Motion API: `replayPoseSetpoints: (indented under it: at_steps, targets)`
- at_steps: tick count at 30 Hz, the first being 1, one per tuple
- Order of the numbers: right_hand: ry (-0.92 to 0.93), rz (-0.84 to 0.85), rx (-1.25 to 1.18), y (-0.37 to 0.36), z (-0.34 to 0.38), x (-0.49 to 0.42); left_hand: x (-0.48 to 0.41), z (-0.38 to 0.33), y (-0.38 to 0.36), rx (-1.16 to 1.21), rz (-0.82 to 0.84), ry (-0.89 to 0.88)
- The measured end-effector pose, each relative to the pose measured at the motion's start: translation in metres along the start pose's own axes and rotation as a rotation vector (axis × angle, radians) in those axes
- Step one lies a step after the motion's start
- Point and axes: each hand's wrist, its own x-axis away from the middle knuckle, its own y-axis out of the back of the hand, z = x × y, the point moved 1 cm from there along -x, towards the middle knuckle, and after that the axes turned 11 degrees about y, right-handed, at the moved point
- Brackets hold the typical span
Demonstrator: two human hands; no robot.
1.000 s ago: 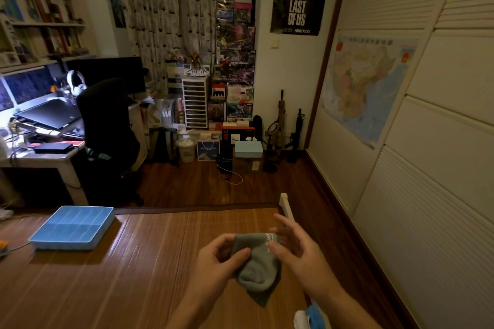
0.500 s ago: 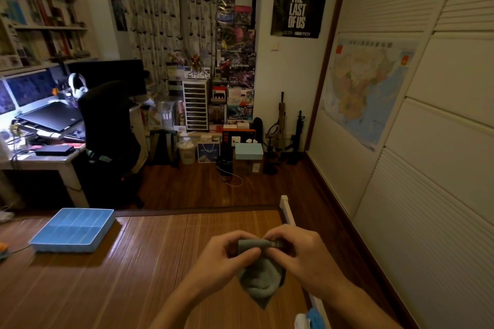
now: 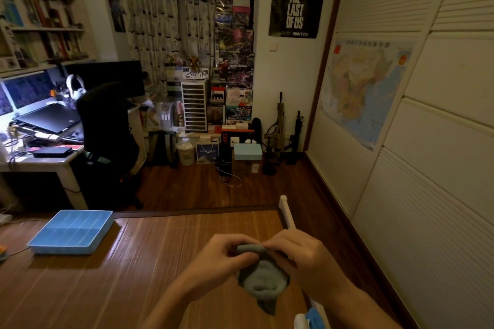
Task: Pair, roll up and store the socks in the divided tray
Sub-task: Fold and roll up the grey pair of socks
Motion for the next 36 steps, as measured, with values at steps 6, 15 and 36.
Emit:
replayPoseSetpoints:
  at_steps: [6,15,36]
  targets:
    - [0.104,-0.013,0.133,0.003,-0.002,-0.002,-0.002,0.002,0.001,0.145,0.04,0.032]
    - [-0.409,0.135,-0.411,0.018,-0.007,-0.012,0.002,-0.004,0.001,-0.016,-0.016,-0.093]
    - [-0.216,0.313,-0.118,0.018,-0.008,-0.01,-0.001,-0.007,0.012,-0.112,-0.068,-0.118]
